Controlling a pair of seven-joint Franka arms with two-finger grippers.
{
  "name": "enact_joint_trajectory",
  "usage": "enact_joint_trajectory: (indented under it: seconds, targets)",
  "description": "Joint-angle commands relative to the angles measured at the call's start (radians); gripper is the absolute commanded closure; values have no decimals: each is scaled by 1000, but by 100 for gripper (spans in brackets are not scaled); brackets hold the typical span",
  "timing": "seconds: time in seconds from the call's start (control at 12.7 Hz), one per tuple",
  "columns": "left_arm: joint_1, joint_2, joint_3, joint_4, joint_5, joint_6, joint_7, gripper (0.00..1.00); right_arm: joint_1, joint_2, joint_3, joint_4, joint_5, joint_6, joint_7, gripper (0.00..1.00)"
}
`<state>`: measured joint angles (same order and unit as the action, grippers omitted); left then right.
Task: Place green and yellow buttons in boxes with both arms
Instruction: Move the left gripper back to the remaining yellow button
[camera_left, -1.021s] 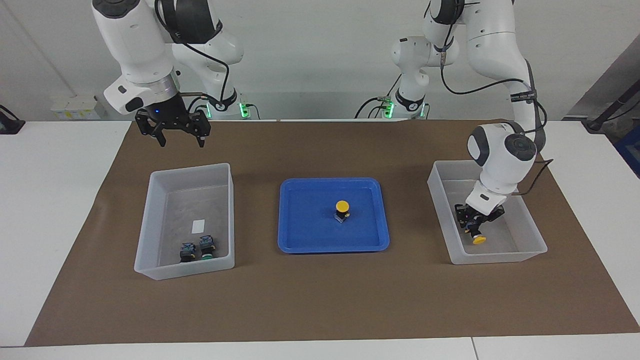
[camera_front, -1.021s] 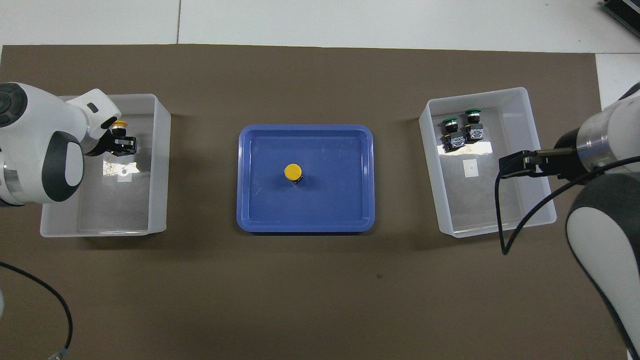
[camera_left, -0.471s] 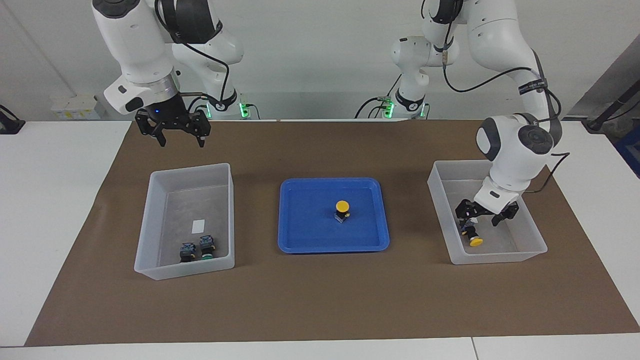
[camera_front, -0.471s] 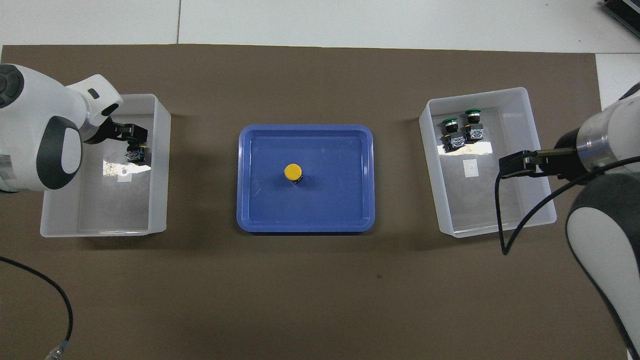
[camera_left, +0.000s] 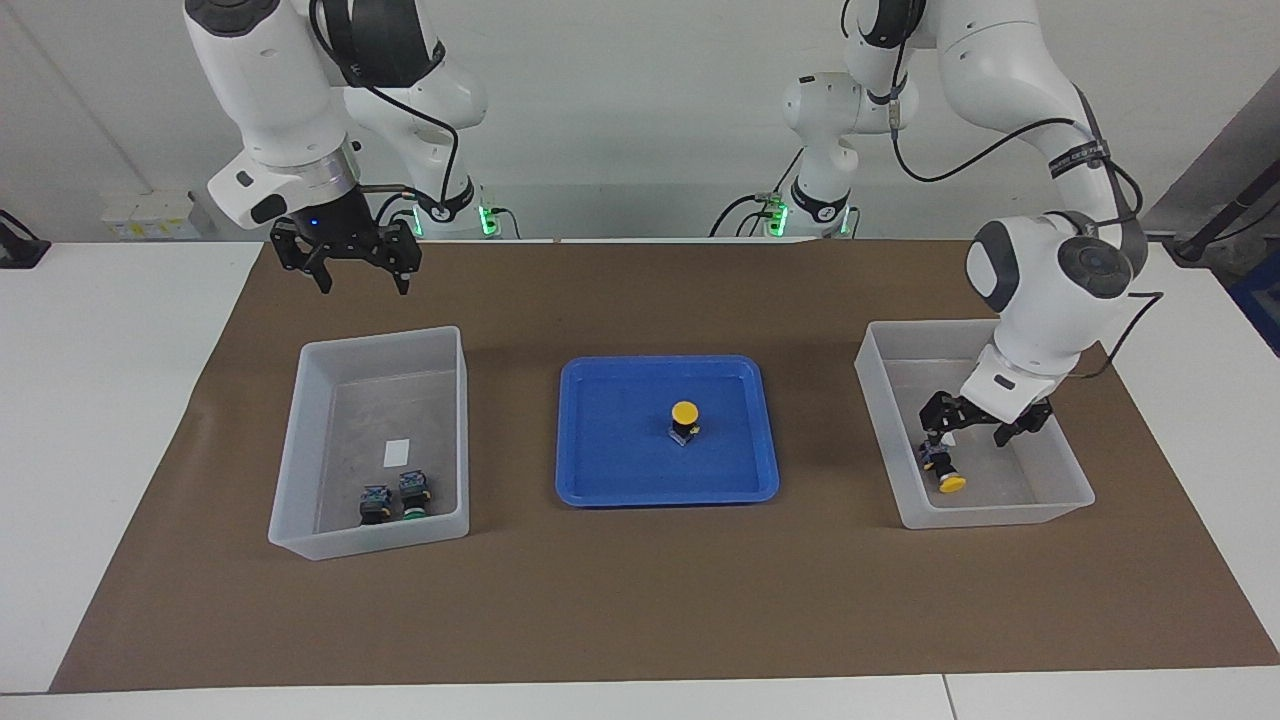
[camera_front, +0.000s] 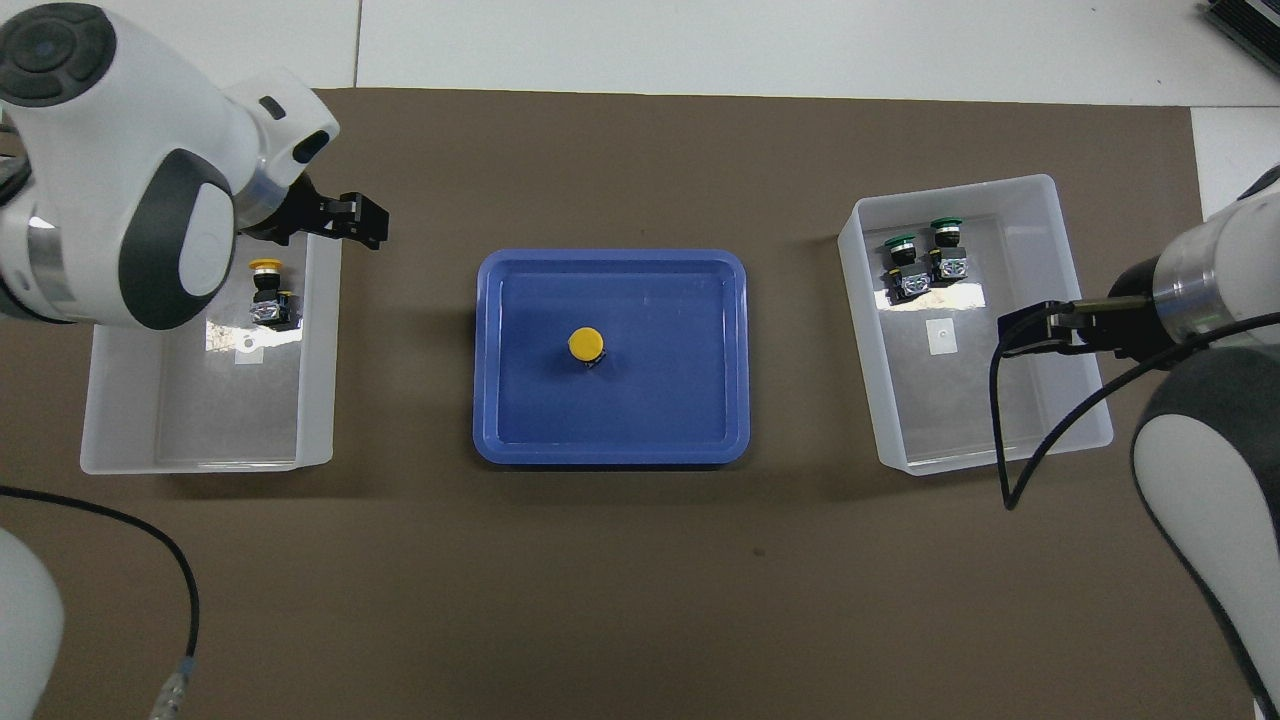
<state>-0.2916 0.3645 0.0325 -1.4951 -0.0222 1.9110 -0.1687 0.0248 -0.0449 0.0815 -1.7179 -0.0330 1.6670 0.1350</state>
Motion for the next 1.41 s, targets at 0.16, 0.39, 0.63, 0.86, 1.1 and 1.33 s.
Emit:
enact_joint_trajectory:
  seconds: [0.16,0.39,0.63,0.86,1.1,1.33]
  targets:
    - [-168,-2,18,-91,-7,123,-239,1,1,-12,-9,-15,28,5,-14,0]
    - [-247,8,18,-126,-5,166,-337,0,1,-12,-9,-15,28,5,-14,0]
    - [-305,11,20,-198,-4,255,-402,1,1,-12,-9,-15,28,5,-14,0]
    - [-342,14,20,-244,-2,299,-442,1,1,-12,-9,-15,28,5,-14,0]
    - [-359,16,18,-260,-1,330,-480,1,1,-12,-9,-15,30,5,-14,0]
    - [-365,17,18,-293,-1,387,-497,2,1,-12,-9,-15,28,5,-14,0]
